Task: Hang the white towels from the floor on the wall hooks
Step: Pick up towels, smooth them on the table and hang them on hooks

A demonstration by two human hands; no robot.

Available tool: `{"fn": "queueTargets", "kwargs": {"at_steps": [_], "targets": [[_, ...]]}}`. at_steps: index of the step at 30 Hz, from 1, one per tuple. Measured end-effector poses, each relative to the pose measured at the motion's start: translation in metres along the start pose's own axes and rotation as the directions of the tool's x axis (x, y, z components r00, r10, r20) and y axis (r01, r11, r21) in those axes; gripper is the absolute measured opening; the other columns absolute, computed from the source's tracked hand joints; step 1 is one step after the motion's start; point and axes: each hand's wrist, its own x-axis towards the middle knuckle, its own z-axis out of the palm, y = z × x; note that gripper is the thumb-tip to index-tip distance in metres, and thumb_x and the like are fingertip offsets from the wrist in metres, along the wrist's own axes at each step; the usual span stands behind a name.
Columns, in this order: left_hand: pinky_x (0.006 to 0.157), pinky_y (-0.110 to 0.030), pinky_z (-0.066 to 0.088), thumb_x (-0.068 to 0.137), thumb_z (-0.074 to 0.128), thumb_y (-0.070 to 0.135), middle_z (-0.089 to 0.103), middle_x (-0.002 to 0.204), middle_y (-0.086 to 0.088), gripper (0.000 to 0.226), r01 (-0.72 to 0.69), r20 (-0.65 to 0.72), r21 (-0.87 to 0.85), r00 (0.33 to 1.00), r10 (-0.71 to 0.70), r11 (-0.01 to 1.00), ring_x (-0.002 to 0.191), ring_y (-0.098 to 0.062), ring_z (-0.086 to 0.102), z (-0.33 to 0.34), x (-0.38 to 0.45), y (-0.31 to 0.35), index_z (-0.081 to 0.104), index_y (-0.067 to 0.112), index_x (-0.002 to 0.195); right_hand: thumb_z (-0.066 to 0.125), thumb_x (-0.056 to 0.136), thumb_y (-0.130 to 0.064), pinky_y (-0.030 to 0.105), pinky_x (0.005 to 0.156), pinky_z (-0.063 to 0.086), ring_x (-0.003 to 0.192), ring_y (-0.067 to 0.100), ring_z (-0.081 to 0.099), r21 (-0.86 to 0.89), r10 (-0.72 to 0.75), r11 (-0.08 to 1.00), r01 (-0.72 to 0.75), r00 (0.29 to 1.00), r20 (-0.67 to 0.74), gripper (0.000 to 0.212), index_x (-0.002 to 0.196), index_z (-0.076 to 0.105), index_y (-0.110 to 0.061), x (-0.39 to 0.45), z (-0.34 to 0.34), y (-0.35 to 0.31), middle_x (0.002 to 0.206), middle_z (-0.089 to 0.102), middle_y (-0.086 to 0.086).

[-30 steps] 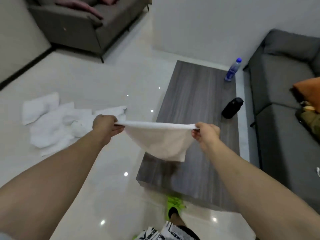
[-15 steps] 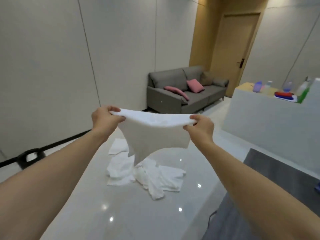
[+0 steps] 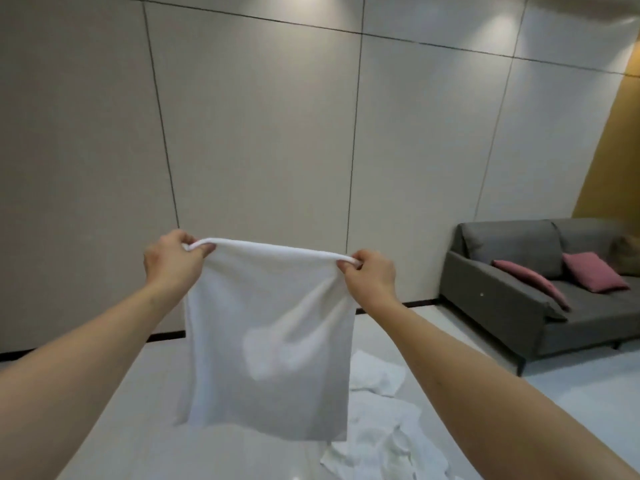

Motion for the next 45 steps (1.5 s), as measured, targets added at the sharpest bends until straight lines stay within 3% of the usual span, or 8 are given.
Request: {"fn": "queueTargets", "kwargs": {"at_steps": [19, 24, 28, 32, 35, 40, 43, 45], "targets": [[0.059, -0.03, 0.04, 0.087, 0.07, 0.03, 0.06, 0.087, -0.008, 0.022, 0.22, -0.419, 0.112, 0.895, -0.154, 0.969, 0.083, -0.025, 0.057, -0.253, 0.19, -0.241, 0.063, 0.01, 0.081, 0.062, 0.087, -0.033, 0.03, 0.064, 0.041, 0.08, 0.03, 0.06, 0.216, -0.354, 0.93, 0.298, 0.884, 0.305, 0.023, 0.077, 0.061, -0.013, 0.045, 0.366, -0.322, 0.085, 0.065, 0.01], [0.076, -0.038, 0.046, 0.086, 0.069, 0.03, 0.043, 0.104, -0.006, 0.019, 0.3, -0.477, 0.231, 0.864, -0.161, 0.925, 0.094, -0.027, 0.047, -0.349, 0.252, -0.314, 0.063, 0.016, 0.075, 0.063, 0.087, -0.032, 0.034, 0.073, 0.049, 0.088, 0.032, 0.062, 0.295, -0.423, 0.895, 0.334, 0.845, 0.327, 0.018, 0.08, 0.063, -0.015, 0.019, 0.457, -0.434, 0.09, 0.068, 0.011], [0.084, -0.033, 0.033, 0.086, 0.069, 0.023, 0.043, 0.106, 0.002, 0.021, 0.271, -0.541, 0.342, 0.84, -0.047, 0.9, 0.1, -0.018, 0.032, -0.421, 0.288, -0.361, 0.059, 0.013, 0.07, 0.064, 0.086, -0.034, 0.033, 0.074, 0.049, 0.088, 0.032, 0.063, 0.343, -0.477, 0.866, 0.363, 0.806, 0.351, 0.018, 0.08, 0.063, -0.018, 0.001, 0.527, -0.515, 0.087, 0.067, 0.009], [0.07, -0.033, 0.035, 0.084, 0.063, 0.011, 0.058, 0.087, -0.004, 0.021, 0.222, -0.485, 0.527, 0.871, 0.076, 0.821, 0.09, -0.025, 0.048, -0.481, 0.313, -0.407, 0.05, 0.008, 0.068, 0.061, 0.088, -0.035, 0.032, 0.085, 0.046, 0.102, 0.029, 0.055, 0.336, -0.54, 0.836, 0.434, 0.762, 0.358, 0.018, 0.097, 0.068, -0.021, -0.023, 0.591, -0.586, 0.1, 0.053, 0.003], [0.059, -0.033, 0.035, 0.083, 0.06, 0.006, 0.056, 0.077, -0.005, 0.02, 0.22, -0.445, 0.534, 0.894, 0.05, 0.816, 0.077, -0.026, 0.051, -0.523, 0.329, -0.446, 0.048, 0.011, 0.068, 0.058, 0.091, -0.028, 0.034, 0.09, 0.045, 0.104, 0.023, 0.046, 0.337, -0.645, 0.762, 0.552, 0.693, 0.323, 0.016, 0.094, 0.066, -0.015, -0.043, 0.641, -0.638, 0.106, 0.045, 0.002], [0.056, -0.032, 0.038, 0.086, 0.06, 0.012, 0.057, 0.074, -0.01, 0.017, 0.351, -0.504, 0.558, 0.863, -0.03, 0.752, 0.072, -0.03, 0.055, -0.598, 0.356, -0.511, 0.049, 0.011, 0.073, 0.052, 0.096, -0.017, 0.029, 0.059, 0.042, 0.079, 0.022, 0.055, 0.532, -0.747, 0.661, 0.529, 0.533, 0.398, 0.006, 0.09, 0.05, -0.014, -0.074, 0.732, -0.727, 0.085, 0.056, 0.002], [0.057, -0.031, 0.039, 0.087, 0.062, 0.02, 0.057, 0.073, -0.007, 0.017, 0.45, -0.566, 0.588, 0.823, -0.055, 0.672, 0.073, -0.03, 0.057, -0.651, 0.372, -0.546, 0.051, 0.015, 0.075, 0.057, 0.096, -0.014, 0.022, 0.077, 0.045, 0.105, 0.023, 0.06, 0.617, -0.811, 0.584, 0.528, 0.424, 0.404, 0.026, 0.121, 0.06, -0.016, -0.093, 0.788, -0.786, 0.11, 0.063, 0.0], [0.057, -0.03, 0.039, 0.087, 0.063, 0.021, 0.057, 0.073, -0.006, 0.017, 0.498, -0.596, 0.598, 0.8, -0.066, 0.628, 0.074, -0.029, 0.057, -0.687, 0.386, -0.564, 0.051, 0.017, 0.075, 0.061, 0.094, -0.013, 0.022, 0.078, 0.048, 0.101, 0.02, 0.063, 0.63, -0.825, 0.565, 0.532, 0.351, 0.443, 0.026, 0.118, 0.067, -0.014, -0.106, 0.823, -0.831, 0.107, 0.066, 0.0]]}}
